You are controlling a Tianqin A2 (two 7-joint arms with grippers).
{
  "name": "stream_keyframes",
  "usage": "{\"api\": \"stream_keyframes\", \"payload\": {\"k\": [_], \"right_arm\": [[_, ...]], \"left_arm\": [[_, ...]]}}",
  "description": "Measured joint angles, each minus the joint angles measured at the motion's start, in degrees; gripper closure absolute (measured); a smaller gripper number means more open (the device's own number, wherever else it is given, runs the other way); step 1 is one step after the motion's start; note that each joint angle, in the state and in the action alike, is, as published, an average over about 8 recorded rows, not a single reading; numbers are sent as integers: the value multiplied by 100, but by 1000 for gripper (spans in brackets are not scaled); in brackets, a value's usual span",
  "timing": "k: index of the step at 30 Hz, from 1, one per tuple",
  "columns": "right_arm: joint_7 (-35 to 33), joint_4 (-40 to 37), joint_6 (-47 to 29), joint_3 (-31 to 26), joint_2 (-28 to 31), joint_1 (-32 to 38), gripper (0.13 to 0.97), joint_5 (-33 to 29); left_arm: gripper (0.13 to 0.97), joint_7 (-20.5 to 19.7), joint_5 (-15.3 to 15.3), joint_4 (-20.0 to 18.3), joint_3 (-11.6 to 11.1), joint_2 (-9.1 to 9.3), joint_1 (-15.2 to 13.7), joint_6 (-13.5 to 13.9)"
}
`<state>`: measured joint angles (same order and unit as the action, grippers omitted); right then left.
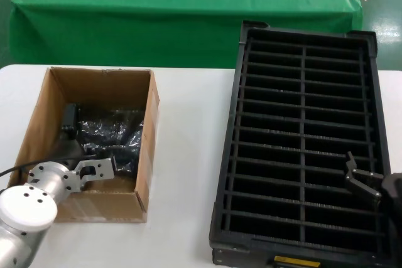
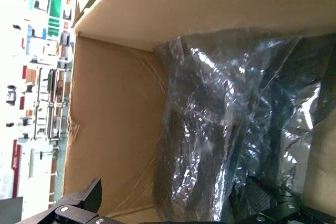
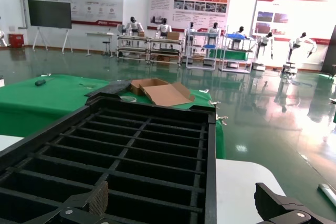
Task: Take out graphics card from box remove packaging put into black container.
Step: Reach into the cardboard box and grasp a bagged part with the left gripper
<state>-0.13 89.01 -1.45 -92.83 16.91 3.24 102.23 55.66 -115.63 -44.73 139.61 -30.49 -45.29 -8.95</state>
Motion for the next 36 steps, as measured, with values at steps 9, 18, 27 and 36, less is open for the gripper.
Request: {"api": "stream_keyframes", "payload": {"k": [9, 18, 27, 36], "right_arm": [[0, 0, 0, 0, 0, 0, 129, 0], [0, 0, 0, 0, 0, 0, 129, 0], [0, 0, 0, 0, 0, 0, 129, 0], [0, 0, 0, 0, 0, 0, 129, 0]], "left_arm": [[149, -1026, 1614, 506, -687, 404, 64, 121], [223, -2028, 2759, 696, -923, 586, 135, 74], [363, -2590, 3375, 643, -1164, 671, 176, 52], [564, -3009, 3806, 684, -1245, 712, 128, 14]]}}
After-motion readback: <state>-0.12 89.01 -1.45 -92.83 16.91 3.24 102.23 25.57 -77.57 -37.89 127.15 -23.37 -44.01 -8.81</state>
